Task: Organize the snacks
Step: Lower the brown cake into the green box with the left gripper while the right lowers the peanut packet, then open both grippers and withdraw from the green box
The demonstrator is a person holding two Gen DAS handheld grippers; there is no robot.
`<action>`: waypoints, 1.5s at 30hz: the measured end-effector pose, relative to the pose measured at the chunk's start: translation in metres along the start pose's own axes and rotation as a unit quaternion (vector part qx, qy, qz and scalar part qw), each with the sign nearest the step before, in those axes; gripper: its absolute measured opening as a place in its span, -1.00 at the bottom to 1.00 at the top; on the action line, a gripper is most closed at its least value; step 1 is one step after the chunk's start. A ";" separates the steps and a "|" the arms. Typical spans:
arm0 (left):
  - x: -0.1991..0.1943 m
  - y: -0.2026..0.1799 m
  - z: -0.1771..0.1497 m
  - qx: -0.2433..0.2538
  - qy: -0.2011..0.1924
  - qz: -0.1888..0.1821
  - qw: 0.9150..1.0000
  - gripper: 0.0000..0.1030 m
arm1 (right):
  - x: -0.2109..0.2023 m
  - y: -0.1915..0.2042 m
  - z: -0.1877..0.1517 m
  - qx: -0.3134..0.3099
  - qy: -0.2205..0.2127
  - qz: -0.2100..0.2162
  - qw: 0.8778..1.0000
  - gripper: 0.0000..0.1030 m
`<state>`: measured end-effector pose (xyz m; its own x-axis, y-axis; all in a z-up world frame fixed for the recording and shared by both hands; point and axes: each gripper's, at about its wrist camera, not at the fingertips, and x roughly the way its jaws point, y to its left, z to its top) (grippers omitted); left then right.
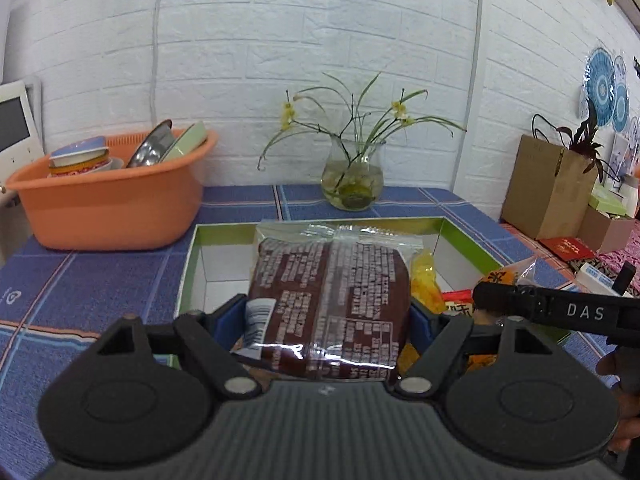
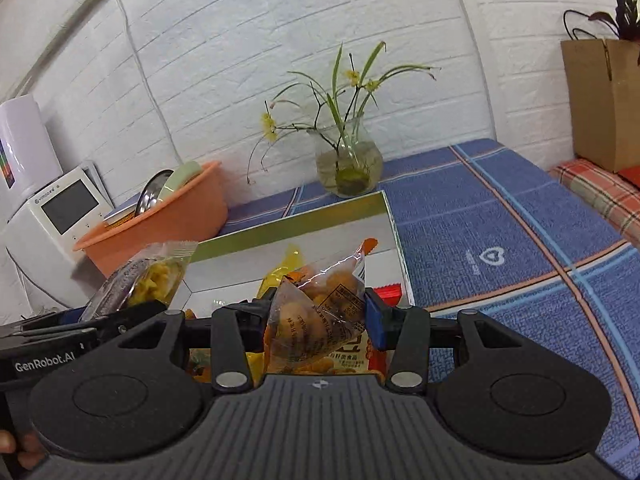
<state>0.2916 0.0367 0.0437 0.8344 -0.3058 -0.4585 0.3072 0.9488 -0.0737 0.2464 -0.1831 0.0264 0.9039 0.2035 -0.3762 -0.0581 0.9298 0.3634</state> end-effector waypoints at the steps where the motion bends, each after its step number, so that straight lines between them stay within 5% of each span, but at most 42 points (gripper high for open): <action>1: 0.002 0.000 -0.001 0.001 0.004 0.001 1.000 0.52 | 0.000 0.000 -0.001 -0.004 0.000 -0.002 1.000 0.48; 14: 0.021 0.006 -0.008 -0.005 0.025 0.040 0.999 0.54 | 0.010 0.015 -0.007 -0.062 0.000 -0.028 0.998 0.49; 17: 0.025 0.008 -0.011 -0.005 0.033 0.050 0.998 0.56 | 0.010 0.020 -0.008 -0.078 -0.003 -0.036 0.996 0.62; 19: 0.024 0.006 -0.011 -0.001 0.033 0.053 0.998 0.58 | 0.008 0.021 -0.008 -0.077 -0.016 -0.035 0.996 1.00; 25: 0.010 0.001 -0.006 0.011 0.010 0.059 0.998 0.68 | -0.002 0.020 -0.003 -0.084 -0.054 -0.050 0.994 1.00; 35: -0.061 -0.011 0.002 0.029 -0.059 0.072 0.995 0.90 | -0.018 0.020 0.008 -0.070 -0.077 -0.038 0.994 1.00; 39: -0.103 -0.009 -0.030 0.038 -0.061 0.064 0.995 0.98 | -0.031 0.019 0.014 -0.054 -0.098 -0.029 0.993 1.00; 45: -0.168 0.010 -0.094 0.002 -0.052 0.115 0.992 0.98 | -0.039 0.028 0.016 -0.035 -0.092 0.002 0.995 1.00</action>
<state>0.1112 0.1048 0.0367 0.9249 -0.0888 -0.3697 0.1056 0.9941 0.0254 0.2166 -0.1696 0.0648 0.9656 0.1529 -0.2104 -0.0846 0.9496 0.3019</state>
